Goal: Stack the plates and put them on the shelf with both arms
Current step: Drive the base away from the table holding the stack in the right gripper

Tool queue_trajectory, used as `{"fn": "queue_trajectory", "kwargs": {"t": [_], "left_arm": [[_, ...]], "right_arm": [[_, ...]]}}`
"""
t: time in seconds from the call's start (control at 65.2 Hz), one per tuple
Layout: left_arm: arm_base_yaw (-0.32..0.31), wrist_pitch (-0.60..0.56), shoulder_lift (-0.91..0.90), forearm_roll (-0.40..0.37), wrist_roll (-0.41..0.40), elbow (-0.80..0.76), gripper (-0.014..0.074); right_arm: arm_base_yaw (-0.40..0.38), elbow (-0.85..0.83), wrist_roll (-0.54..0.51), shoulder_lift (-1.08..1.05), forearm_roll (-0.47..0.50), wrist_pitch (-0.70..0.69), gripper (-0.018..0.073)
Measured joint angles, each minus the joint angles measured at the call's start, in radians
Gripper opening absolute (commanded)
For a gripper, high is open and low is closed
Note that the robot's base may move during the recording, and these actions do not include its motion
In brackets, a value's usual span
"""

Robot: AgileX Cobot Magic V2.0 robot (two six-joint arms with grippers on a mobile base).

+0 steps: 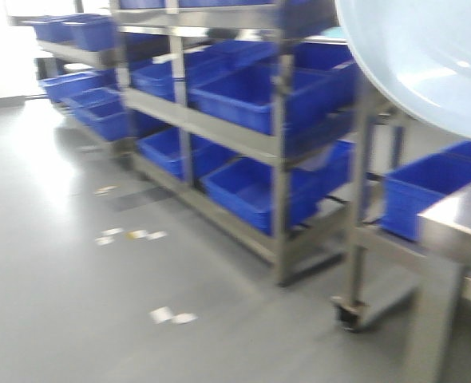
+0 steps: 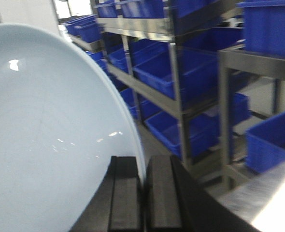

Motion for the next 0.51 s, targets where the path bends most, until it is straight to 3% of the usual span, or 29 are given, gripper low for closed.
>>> {"fn": "queue_trajectory", "kwargs": {"t": [0.506], "left_arm": [[0.000,0.000,0.000,0.000,0.000,0.000,0.0082]], "right_arm": [[0.000,0.000,0.000,0.000,0.000,0.000,0.0056]]}}
